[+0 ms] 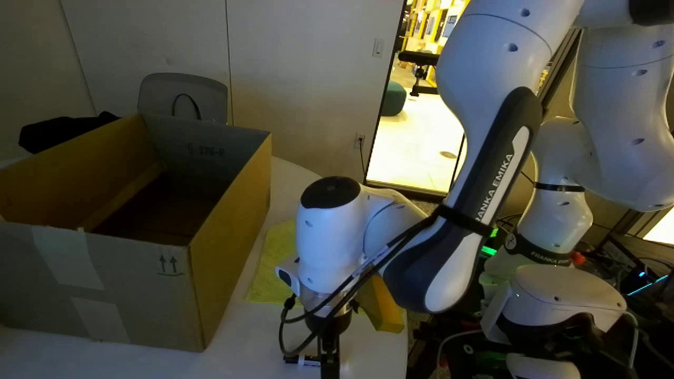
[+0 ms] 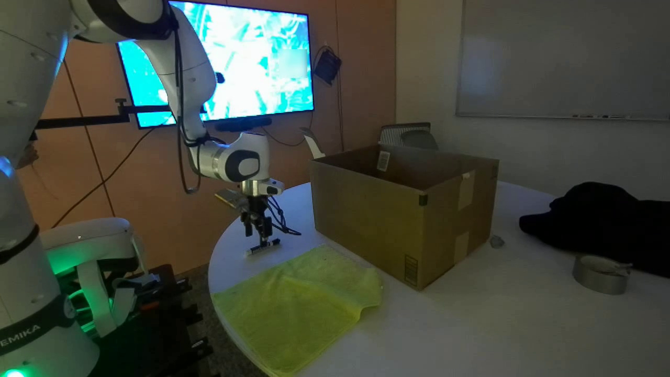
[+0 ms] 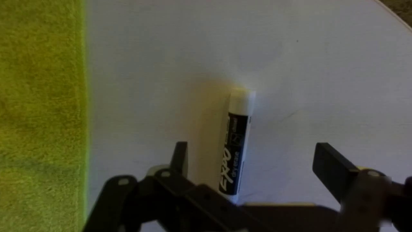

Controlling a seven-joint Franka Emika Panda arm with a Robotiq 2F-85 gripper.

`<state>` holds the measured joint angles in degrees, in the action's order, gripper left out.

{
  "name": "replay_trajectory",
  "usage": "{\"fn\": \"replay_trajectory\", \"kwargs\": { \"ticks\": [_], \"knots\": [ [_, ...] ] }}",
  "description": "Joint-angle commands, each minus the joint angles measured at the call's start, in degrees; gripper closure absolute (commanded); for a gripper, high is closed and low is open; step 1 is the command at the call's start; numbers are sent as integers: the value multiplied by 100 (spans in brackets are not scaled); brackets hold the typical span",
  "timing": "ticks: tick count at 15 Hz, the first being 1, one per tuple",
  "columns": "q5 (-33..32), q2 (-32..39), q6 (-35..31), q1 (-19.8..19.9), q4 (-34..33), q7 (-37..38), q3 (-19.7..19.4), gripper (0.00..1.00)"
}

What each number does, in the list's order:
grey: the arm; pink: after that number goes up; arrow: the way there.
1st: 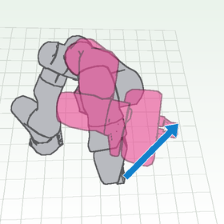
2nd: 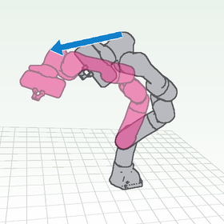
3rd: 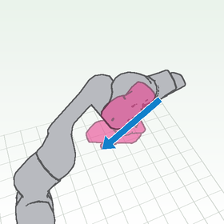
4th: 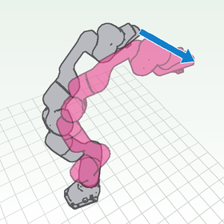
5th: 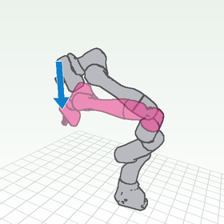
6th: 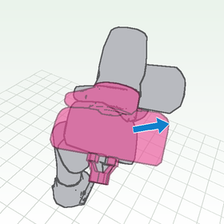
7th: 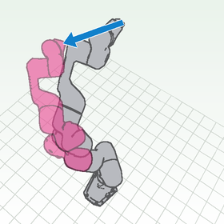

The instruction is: Put the marker on the cloth, then fold the cloth and put it in the box

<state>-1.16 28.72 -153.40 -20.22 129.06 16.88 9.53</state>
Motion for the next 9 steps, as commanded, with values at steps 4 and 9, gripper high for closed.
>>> {"fn": "replay_trajectory", "kwargs": {
  "ticks": [4, 9],
  "knots": [
    [-564, 611, -235, -544, -525, 213, -559, 0],
    [-577, 702, -109, -622, -611, 237, -694, 31]
  ]
}}
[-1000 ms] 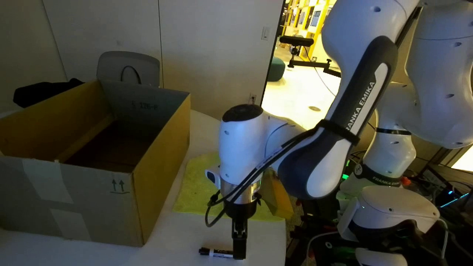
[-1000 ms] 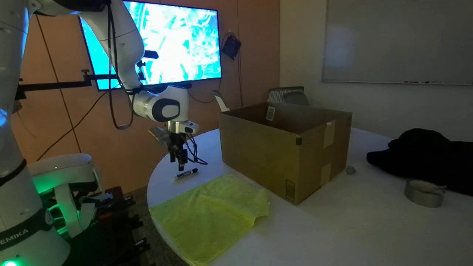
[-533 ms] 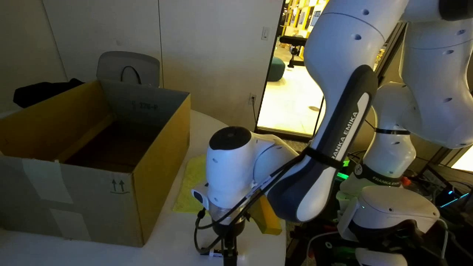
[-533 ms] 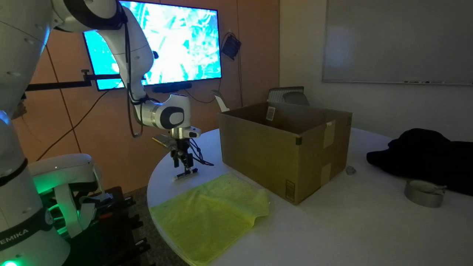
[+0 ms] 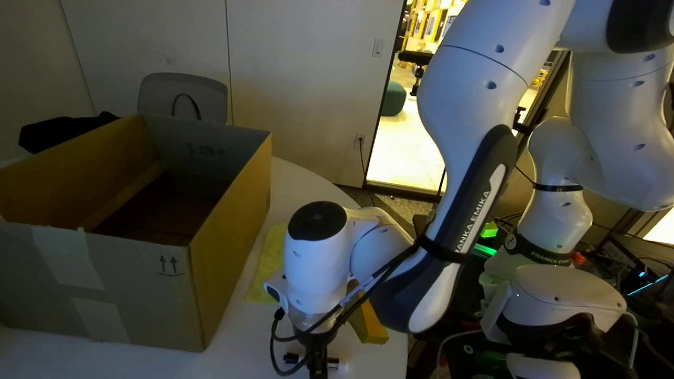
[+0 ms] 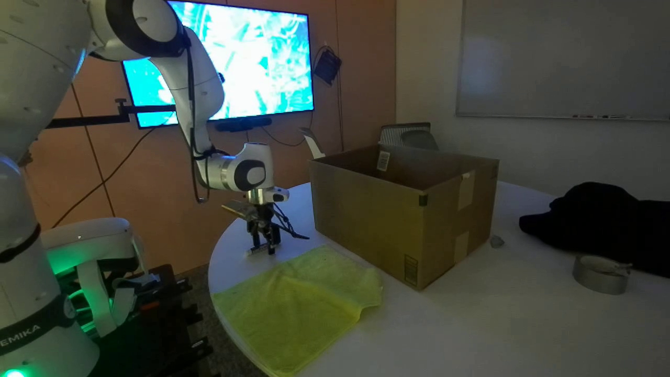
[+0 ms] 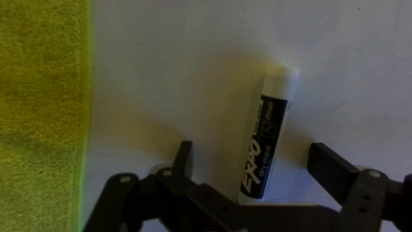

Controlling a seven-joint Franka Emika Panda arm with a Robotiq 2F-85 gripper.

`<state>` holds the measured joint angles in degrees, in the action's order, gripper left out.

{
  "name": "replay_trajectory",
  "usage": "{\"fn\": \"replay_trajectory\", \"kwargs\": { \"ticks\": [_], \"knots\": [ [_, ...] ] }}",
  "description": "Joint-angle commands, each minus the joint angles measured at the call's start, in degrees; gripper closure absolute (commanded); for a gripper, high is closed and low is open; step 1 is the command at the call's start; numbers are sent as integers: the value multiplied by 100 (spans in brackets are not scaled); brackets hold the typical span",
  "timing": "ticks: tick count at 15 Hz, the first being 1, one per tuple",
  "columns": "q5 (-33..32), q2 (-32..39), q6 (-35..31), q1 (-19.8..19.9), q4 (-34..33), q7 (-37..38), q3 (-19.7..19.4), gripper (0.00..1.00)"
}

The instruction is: Put the marker on the cloth, then fold the cloth and put it in the box

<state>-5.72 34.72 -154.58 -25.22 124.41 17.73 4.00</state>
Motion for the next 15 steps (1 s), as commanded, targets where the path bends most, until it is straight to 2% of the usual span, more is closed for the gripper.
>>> {"fn": "replay_trajectory", "kwargs": {
  "ticks": [1, 4, 7, 9, 10, 15],
  "knots": [
    [-120, 80, 52, -115, -162, 147, -144, 40],
    [-138, -40, 145, -104, -153, 124, -160, 66],
    [-263, -164, 339, -152, -155, 125, -221, 85],
    [-371, -239, 522, -167, -167, 131, -250, 88],
    [-414, -287, 648, -127, -161, 62, -220, 84],
    [-456, -732, 1212, 165, 26, -221, -123, 86]
  ]
}}
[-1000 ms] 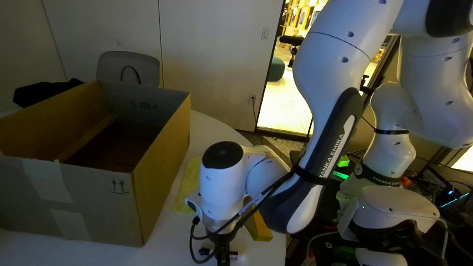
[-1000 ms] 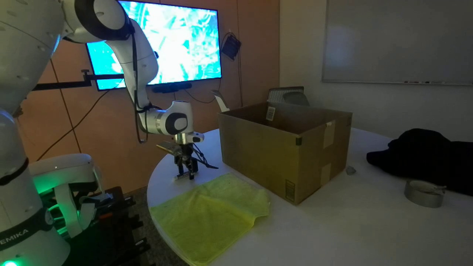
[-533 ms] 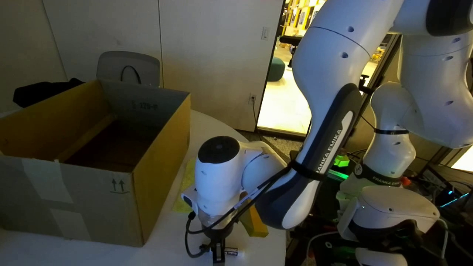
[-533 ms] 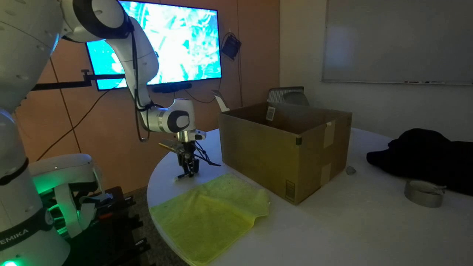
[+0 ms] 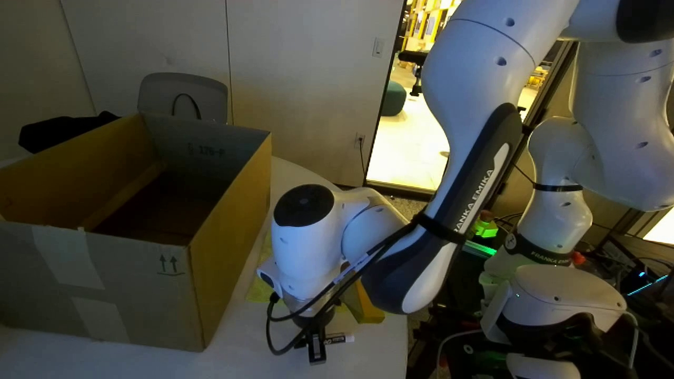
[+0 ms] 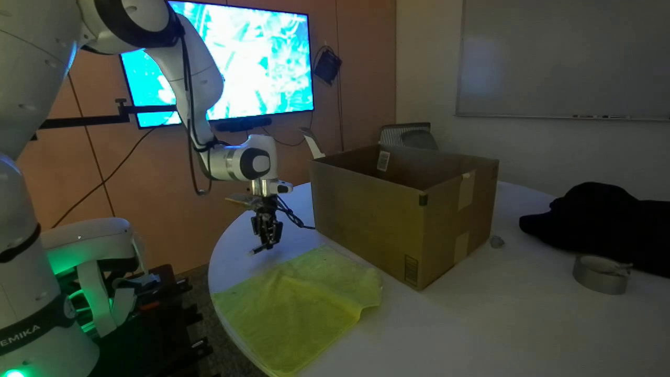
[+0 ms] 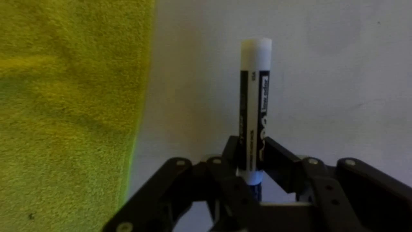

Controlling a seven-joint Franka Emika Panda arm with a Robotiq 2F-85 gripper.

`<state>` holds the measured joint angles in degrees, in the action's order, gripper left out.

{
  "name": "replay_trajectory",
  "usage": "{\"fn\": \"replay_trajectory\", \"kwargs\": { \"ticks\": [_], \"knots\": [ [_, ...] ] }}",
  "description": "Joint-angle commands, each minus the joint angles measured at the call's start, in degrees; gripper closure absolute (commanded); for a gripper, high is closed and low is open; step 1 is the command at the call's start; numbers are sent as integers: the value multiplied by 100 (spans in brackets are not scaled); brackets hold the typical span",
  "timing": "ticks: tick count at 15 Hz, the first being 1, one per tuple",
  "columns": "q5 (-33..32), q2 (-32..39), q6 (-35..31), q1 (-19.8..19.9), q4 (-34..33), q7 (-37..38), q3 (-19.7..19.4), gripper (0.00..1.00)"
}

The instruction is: Put the marker on the cloth, then fold the cloth and put it in the box

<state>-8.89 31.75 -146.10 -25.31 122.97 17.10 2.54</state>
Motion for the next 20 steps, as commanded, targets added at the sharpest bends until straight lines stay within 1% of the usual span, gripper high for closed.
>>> {"fn": "replay_trajectory", "kwargs": {
  "ticks": [1, 3, 6, 9, 11, 16, 20],
  "knots": [
    [-182, -556, 457, 247, 238, -183, -28, 86],
    [-322, -787, 567, 420, 378, -157, -150, 86],
    [-536, -978, 624, 796, 534, -106, -401, 86],
    [-757, -901, 597, 1135, 565, -16, -685, 86],
    [-860, -722, 595, 1316, 528, 29, -825, 86],
    [-950, -314, 577, 1547, 423, 105, -1021, 85],
    [-881, -94, 559, 1571, 342, 187, -1056, 84]
  ]
}}
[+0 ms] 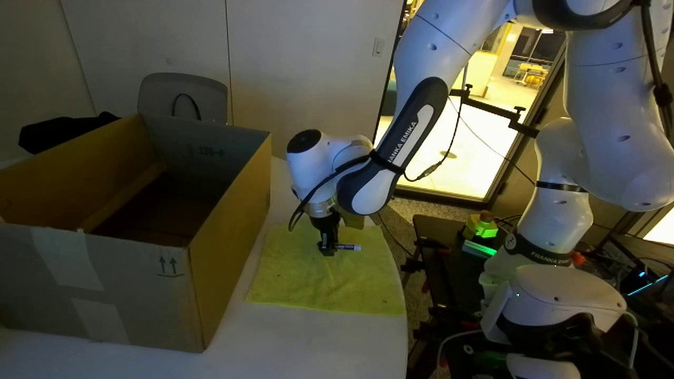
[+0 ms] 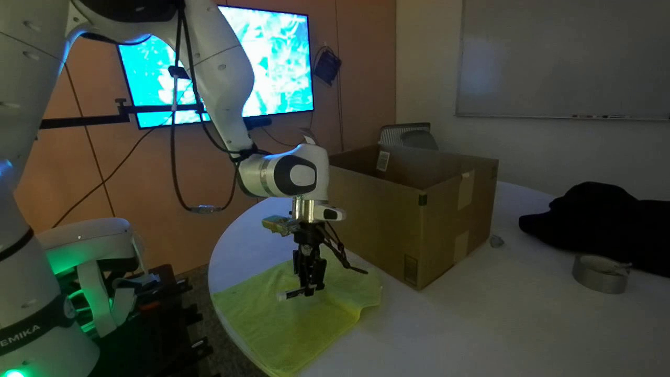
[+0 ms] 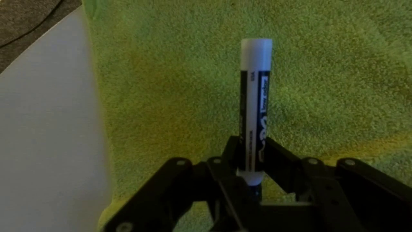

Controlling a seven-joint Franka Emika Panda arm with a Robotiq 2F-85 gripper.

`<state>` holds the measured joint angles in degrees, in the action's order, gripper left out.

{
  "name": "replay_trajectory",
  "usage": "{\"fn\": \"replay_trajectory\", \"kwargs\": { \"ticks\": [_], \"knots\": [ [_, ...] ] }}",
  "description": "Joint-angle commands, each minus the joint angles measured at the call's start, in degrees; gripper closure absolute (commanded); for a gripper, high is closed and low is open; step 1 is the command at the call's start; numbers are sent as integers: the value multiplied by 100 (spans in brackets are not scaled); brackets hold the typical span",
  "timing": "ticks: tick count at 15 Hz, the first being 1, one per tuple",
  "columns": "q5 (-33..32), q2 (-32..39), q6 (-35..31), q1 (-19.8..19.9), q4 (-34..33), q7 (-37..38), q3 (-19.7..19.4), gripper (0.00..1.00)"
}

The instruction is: Put the marker on the cloth, then fold the cloth and put it in the box

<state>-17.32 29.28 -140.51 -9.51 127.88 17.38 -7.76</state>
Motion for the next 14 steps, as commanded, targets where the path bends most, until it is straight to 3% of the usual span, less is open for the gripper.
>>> {"fn": "replay_trajectory", "kwargs": {
  "ticks": [1, 5, 6, 7, 9, 14],
  "knots": [
    [-5, 179, -6, 0, -162, 165, -13, 84],
    [26, 216, -94, -9, -162, 240, -7, 84],
    [26, 207, -102, -15, -156, 258, -10, 75],
    [28, 186, -106, -14, -139, 262, -8, 49],
    [21, 120, -131, -24, -87, 282, -3, 47],
    [10, -259, -255, -70, 158, 307, 45, 10]
  ]
}}
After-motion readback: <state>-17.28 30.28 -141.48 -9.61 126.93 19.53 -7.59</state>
